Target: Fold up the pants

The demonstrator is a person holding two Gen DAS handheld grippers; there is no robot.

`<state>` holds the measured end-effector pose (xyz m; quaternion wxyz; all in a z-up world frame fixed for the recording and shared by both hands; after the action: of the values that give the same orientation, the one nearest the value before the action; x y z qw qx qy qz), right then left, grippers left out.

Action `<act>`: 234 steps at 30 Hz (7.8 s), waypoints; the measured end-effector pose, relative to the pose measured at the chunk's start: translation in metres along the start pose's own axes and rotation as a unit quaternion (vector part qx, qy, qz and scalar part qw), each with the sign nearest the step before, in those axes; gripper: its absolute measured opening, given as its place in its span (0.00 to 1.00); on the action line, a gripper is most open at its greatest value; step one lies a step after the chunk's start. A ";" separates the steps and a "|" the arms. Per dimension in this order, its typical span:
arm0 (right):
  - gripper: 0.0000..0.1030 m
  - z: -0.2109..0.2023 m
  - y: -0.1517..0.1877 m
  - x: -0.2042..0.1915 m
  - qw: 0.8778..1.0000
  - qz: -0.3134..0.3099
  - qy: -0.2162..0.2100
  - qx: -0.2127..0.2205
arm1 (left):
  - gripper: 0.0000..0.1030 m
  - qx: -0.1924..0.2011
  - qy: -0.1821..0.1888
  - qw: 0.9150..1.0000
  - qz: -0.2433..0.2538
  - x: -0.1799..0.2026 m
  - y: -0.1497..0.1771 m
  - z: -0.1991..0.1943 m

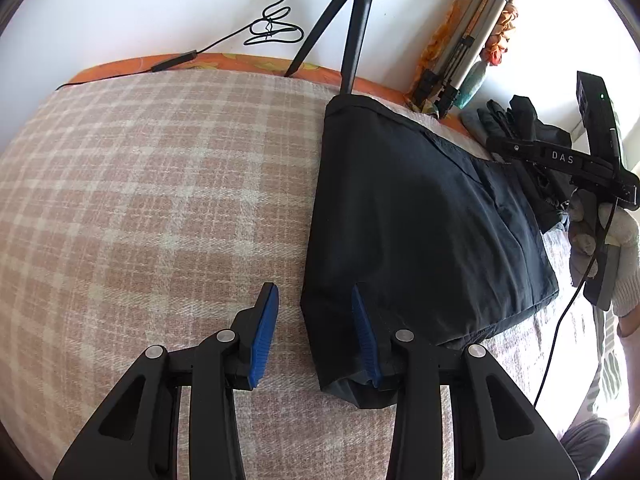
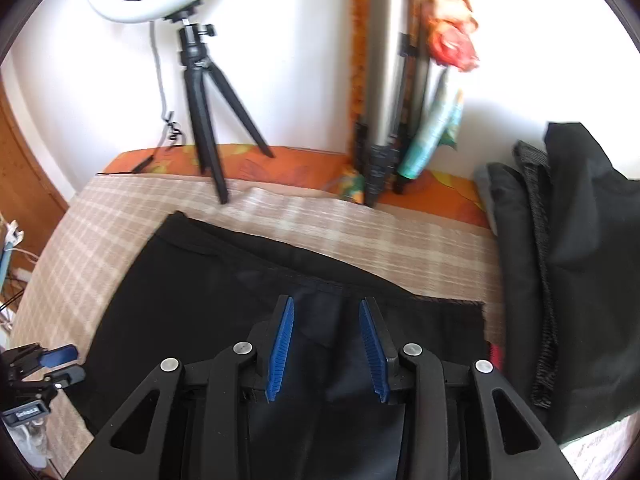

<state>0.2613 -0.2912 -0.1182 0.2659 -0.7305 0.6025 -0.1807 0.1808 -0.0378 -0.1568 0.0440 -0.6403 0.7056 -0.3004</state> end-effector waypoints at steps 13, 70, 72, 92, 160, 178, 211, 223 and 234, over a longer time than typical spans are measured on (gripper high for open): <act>0.26 0.084 -0.044 -0.123 0.995 -0.071 -0.056 -0.043 | 0.35 -0.014 0.024 1.000 -0.013 -0.001 0.003 0.010; 0.01 0.012 0.020 -0.087 0.976 0.116 -0.147 -0.107 | 0.35 0.049 0.060 0.997 0.021 0.041 0.011 -0.074; 0.01 -0.006 0.027 -0.069 0.977 0.128 -0.149 -0.086 | 0.35 0.046 0.063 0.997 0.024 0.044 0.007 -0.071; 0.00 -0.051 0.110 0.114 0.968 0.236 -0.071 -0.045 | 0.35 0.020 0.082 0.986 0.141 0.176 -0.012 -0.006; 0.67 -0.029 0.170 0.157 0.945 0.252 -0.206 -0.005 | 0.36 -0.138 0.176 0.974 0.026 0.164 -0.036 0.087; 0.22 -0.015 0.157 0.126 0.958 0.225 -0.178 0.030 | 0.25 -0.074 0.145 0.982 0.099 0.197 -0.036 0.095; 0.15 -0.186 0.115 0.095 0.986 0.054 0.011 0.155 | 0.11 0.092 0.125 0.958 0.241 0.293 -0.064 -0.022; 0.15 -0.224 0.072 0.209 0.981 0.070 0.067 0.168 | 0.11 0.108 0.165 0.948 0.251 0.397 -0.132 0.016; 0.15 -0.153 0.061 0.309 0.985 0.105 0.061 0.119 | 0.11 0.057 0.118 0.962 0.238 0.448 -0.158 0.119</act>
<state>0.1884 -0.6275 -0.0511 0.3309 -0.6140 0.6652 -0.2664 0.2933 -0.4982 -0.0333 0.0669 -0.4106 0.8192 -0.3948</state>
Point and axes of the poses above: each gripper's, at about its wrist camera, not at the fingertips, and z roughly the way its jaws point, x to its right, y to its underside, the point moved 4 cm from there along z, roughly the way its jaws point, and after that the axes turned 2 degrees about -z, right-handed, at the moved point
